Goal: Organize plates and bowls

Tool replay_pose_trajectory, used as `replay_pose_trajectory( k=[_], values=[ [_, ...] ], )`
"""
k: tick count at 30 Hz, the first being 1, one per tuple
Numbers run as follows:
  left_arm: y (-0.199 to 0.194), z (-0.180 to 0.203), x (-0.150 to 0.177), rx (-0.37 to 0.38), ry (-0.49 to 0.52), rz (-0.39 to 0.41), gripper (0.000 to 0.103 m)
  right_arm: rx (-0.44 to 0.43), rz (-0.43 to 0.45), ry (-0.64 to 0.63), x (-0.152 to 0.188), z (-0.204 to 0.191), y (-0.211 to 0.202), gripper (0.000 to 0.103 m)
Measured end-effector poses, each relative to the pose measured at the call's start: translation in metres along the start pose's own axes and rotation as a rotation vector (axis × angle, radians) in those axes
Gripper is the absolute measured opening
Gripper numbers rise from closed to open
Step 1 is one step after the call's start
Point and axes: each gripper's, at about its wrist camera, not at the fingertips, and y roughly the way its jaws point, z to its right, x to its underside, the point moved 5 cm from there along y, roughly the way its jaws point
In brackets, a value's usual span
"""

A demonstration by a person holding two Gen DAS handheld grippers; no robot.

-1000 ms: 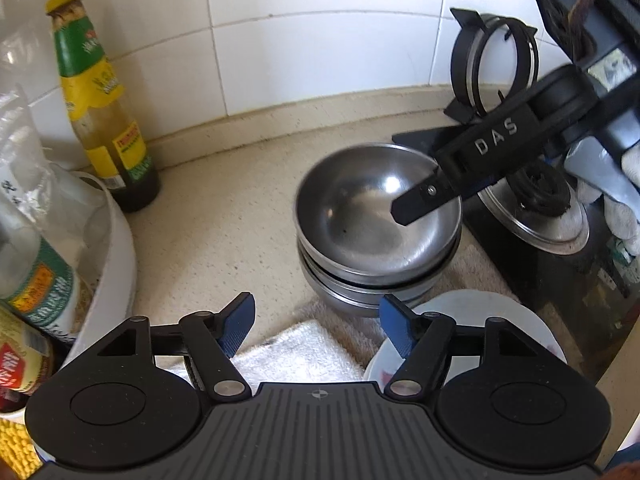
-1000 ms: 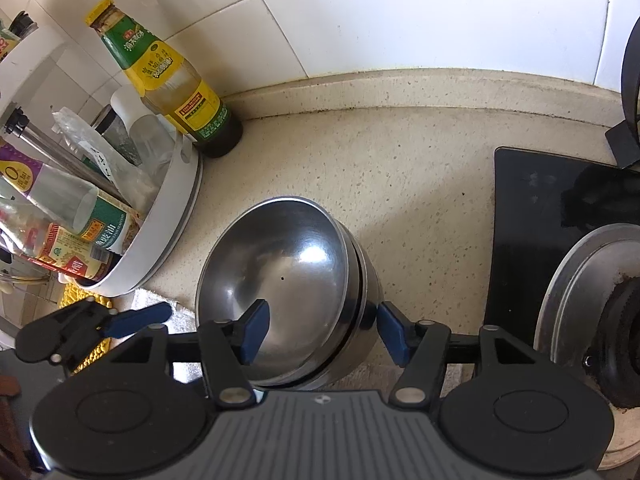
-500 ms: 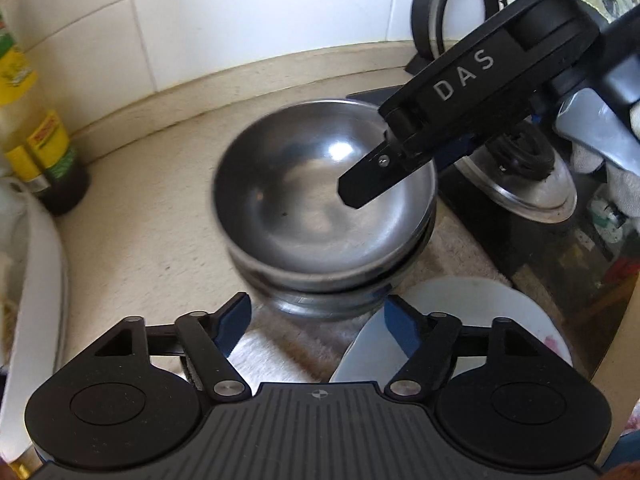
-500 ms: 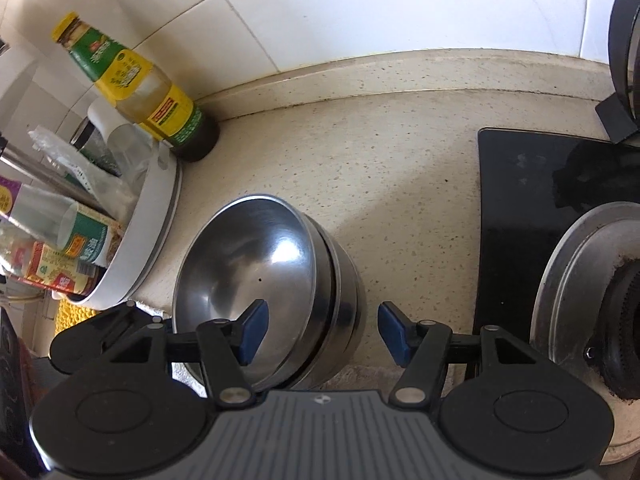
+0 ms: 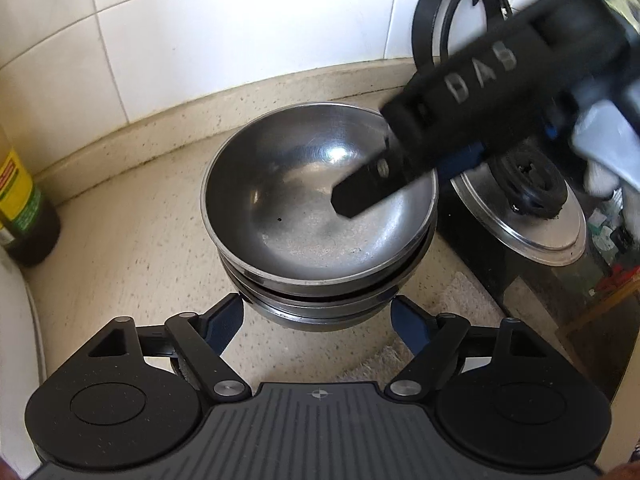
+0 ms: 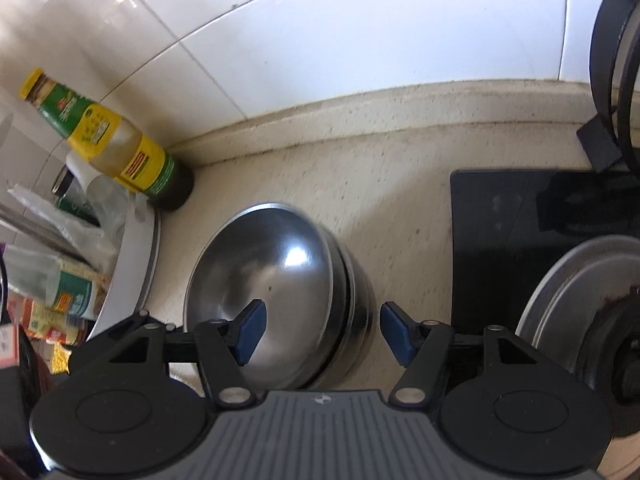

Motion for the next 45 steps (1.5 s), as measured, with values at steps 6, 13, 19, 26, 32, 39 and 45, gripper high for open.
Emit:
replay_pose_trajectory(
  k=[6,13,19,26,32,39,45],
  values=[
    [0.009,-0.001,0.005,-0.002,0.055,0.035,0.093,0.003,-0.032,-0.010,-0.008,-0.002,0.016,0.070],
    [0.022,0.005,0.000,-0.018,0.077,0.050,0.097,-0.009,-0.058,-0.026,-0.010,0.005,0.025,0.071],
    [0.038,0.009,-0.003,-0.031,0.095,0.048,0.098,-0.021,-0.077,-0.031,-0.010,0.008,0.034,0.071],
    [0.049,0.009,-0.007,-0.035,0.107,0.054,0.099,-0.049,-0.080,-0.038,-0.017,0.008,0.041,0.074],
    [0.057,0.008,-0.013,-0.044,0.115,0.052,0.100,-0.078,-0.086,-0.060,-0.021,0.008,0.046,0.079],
    [0.069,0.012,-0.020,-0.058,0.113,0.056,0.101,-0.084,-0.081,-0.082,-0.021,0.007,0.046,0.079],
    [0.073,0.012,-0.022,-0.067,0.109,0.065,0.101,-0.086,-0.066,-0.087,-0.023,0.007,0.047,0.079]
  ],
)
